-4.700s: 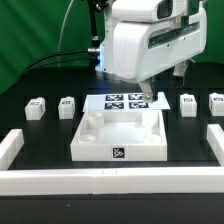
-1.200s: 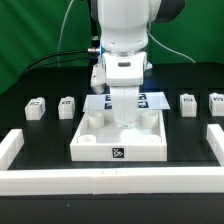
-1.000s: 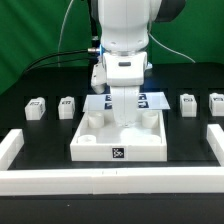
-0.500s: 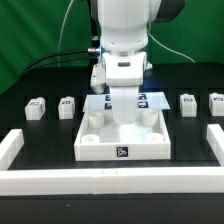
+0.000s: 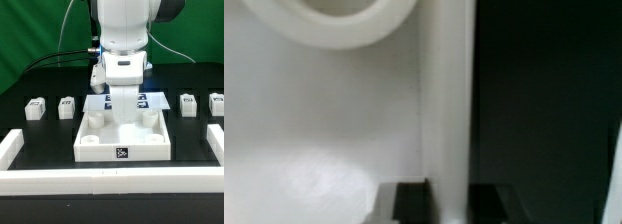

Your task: Assemble one leg

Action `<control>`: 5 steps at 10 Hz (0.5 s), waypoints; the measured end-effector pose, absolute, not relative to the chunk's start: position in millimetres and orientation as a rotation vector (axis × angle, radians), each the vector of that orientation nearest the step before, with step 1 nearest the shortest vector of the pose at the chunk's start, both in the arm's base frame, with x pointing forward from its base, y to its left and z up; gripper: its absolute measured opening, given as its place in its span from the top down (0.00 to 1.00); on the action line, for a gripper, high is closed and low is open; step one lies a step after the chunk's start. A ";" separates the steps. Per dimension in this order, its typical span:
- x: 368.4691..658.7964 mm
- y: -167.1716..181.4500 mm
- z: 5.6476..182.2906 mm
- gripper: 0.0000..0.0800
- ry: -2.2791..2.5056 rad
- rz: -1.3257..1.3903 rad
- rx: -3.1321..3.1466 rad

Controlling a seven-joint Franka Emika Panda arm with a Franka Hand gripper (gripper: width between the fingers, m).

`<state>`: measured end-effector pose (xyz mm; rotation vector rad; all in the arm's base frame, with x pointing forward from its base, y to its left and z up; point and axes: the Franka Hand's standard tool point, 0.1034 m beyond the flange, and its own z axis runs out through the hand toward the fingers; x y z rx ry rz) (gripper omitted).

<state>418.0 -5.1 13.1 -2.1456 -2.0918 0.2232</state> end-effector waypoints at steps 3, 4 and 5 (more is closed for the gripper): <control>424.3 -2.7 14.8 0.90 -2.102 0.212 -2.146; 428.8 2.8 14.8 0.90 -2.104 0.206 -2.146; 434.9 10.6 13.7 0.90 -2.109 0.198 -2.144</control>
Offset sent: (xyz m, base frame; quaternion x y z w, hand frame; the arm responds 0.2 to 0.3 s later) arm 0.0224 0.0204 0.0015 -0.0209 0.0086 -0.0239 0.9995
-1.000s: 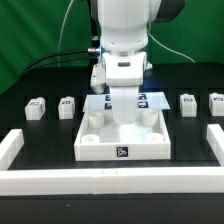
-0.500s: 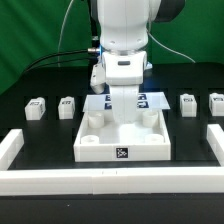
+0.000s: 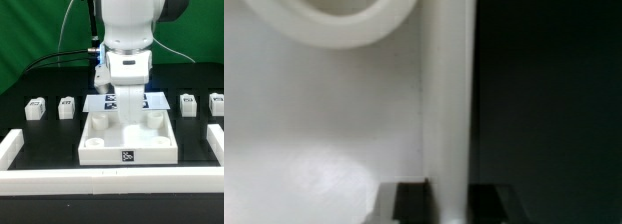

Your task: Assemble one leg

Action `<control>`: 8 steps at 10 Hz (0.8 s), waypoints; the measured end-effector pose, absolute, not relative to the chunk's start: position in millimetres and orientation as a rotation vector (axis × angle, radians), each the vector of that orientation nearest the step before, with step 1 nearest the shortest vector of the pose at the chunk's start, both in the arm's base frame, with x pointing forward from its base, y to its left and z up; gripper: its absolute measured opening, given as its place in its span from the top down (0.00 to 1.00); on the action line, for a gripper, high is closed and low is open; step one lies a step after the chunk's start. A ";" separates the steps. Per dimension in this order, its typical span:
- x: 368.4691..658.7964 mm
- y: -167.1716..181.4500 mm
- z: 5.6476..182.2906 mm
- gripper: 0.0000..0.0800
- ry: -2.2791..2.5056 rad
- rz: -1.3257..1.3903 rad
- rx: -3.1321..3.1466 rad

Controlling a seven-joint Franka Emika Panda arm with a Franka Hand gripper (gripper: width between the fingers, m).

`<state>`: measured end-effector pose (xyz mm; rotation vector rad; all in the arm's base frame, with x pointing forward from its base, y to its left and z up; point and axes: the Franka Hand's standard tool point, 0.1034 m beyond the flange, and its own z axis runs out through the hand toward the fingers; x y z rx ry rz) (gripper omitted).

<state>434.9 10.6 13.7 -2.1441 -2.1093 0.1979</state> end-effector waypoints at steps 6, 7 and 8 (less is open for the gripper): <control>465.0 54.6 12.4 0.90 -2.131 0.138 -2.135; 471.5 59.2 12.5 0.90 -2.138 0.124 -2.131; 475.7 62.0 12.5 0.90 -2.142 0.118 -2.128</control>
Offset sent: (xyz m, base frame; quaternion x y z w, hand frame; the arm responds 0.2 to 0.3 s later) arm 0.0170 0.0389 -0.0064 0.0059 0.0096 -0.0239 0.9997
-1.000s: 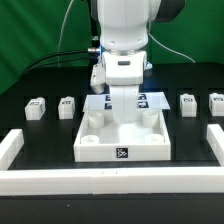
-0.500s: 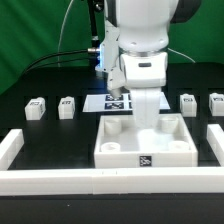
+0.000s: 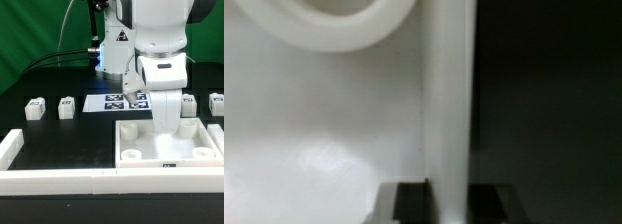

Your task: Assemble one leg

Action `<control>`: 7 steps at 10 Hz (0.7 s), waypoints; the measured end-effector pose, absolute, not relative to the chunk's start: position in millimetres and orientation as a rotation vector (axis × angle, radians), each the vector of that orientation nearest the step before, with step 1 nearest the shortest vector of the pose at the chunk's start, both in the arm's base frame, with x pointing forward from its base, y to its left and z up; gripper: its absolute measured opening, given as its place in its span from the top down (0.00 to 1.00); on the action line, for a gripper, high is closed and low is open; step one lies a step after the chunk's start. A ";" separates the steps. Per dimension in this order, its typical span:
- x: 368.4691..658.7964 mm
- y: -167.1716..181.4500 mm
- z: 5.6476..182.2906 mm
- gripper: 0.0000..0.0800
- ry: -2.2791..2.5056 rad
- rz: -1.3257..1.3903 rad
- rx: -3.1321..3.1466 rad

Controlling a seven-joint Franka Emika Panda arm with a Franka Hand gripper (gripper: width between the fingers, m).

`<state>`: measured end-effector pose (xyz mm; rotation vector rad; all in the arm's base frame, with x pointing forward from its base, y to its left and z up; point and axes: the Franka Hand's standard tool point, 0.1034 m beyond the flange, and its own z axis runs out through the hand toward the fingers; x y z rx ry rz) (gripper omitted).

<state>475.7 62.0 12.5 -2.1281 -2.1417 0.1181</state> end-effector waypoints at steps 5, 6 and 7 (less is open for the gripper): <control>487.6 69.8 12.4 0.91 -2.112 0.090 -2.169; 485.6 69.1 11.2 0.91 -2.110 0.092 -2.169; 485.5 68.0 11.1 0.70 -2.108 0.092 -2.171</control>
Offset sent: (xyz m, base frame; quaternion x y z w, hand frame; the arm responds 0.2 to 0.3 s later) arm 0.0116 0.0123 0.0015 -0.0018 0.0043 0.0226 0.9997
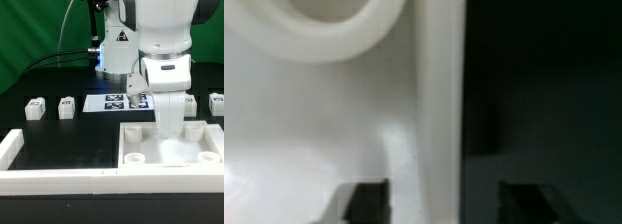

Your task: Assemble one leg

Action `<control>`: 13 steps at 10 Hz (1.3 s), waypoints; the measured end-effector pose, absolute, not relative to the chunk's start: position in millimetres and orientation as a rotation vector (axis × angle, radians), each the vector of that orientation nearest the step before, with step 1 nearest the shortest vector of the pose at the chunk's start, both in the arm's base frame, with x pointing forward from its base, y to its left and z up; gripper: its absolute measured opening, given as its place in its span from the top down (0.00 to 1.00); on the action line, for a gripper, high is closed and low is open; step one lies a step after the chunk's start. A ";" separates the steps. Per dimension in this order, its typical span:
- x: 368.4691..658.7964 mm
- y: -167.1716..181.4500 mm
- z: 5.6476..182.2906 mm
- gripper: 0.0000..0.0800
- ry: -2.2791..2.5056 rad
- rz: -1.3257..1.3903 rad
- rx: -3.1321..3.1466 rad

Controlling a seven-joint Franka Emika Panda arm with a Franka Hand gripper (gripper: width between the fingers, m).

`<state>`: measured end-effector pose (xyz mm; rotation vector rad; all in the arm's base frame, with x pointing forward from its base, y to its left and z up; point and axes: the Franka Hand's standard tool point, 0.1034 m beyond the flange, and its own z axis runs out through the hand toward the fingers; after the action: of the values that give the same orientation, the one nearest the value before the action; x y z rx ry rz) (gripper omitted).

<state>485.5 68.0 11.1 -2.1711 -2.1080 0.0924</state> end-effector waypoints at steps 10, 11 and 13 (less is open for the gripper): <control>477.8 62.6 28.4 0.19 -2.113 0.087 -2.193; 473.6 59.5 37.7 0.19 -2.119 0.084 -2.201; 466.3 51.7 56.5 0.19 -2.109 0.080 -2.239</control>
Offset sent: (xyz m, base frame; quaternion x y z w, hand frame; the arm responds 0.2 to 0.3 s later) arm -0.0054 -0.0015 0.0023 -0.0059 -0.0036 0.0148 0.9999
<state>466.3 51.7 56.5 -2.2390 -2.1092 0.0803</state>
